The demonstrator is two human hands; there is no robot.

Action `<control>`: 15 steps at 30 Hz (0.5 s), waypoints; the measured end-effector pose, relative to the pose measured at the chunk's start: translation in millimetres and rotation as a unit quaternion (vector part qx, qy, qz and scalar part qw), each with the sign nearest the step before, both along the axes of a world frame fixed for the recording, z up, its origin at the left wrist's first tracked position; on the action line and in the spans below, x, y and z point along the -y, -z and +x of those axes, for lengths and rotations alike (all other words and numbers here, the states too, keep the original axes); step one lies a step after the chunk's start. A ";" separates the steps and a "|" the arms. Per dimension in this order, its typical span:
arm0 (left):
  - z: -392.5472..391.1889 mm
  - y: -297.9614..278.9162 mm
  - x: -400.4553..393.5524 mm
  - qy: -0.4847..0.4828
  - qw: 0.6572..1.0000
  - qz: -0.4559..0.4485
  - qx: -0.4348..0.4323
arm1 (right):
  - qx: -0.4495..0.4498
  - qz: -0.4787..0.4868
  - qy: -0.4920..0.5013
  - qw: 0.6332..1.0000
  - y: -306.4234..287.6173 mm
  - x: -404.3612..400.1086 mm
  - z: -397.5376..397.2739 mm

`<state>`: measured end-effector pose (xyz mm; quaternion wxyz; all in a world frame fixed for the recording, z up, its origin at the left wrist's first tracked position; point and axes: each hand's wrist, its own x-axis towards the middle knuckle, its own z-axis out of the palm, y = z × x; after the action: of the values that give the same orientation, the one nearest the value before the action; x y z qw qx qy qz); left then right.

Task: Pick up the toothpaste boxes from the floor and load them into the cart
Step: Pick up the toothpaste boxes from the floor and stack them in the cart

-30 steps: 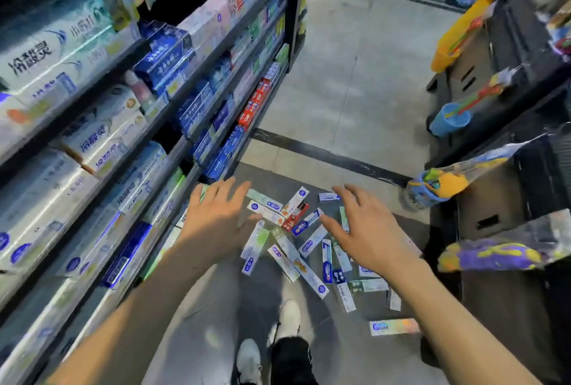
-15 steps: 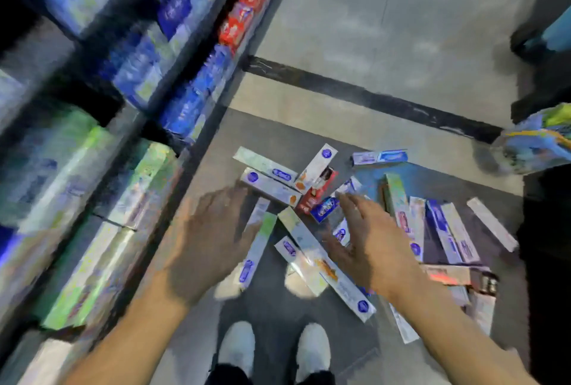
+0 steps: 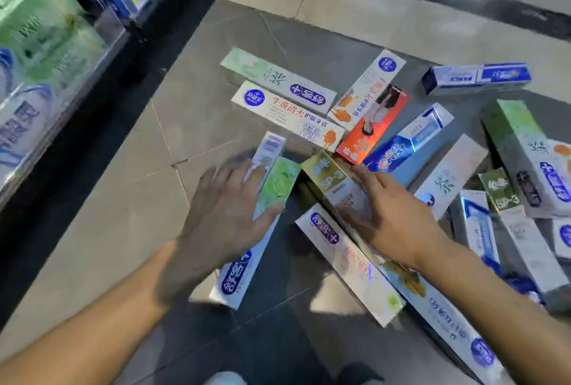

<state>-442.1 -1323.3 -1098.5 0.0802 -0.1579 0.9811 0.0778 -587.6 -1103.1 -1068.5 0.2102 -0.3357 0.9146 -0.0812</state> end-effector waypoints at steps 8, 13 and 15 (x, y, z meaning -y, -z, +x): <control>12.5 7.8 -14.4 -0.092 0.993 0.074 0.015 | 0.061 -0.024 0.057 0.996 19.4 8.8 13.9; 18.8 13.5 -23.8 -0.102 0.994 0.047 0.017 | 0.078 -0.002 0.111 0.991 33.4 9.0 11.1; 20.2 13.3 -30.3 -0.094 0.996 0.000 0.006 | 0.085 -0.015 0.127 0.988 30.5 9.8 11.2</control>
<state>-421.9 -1293.0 -1111.8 0.0785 -0.2501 0.9613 0.0843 -576.4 -1112.8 -1099.0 0.2700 -0.2116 0.9275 -0.1486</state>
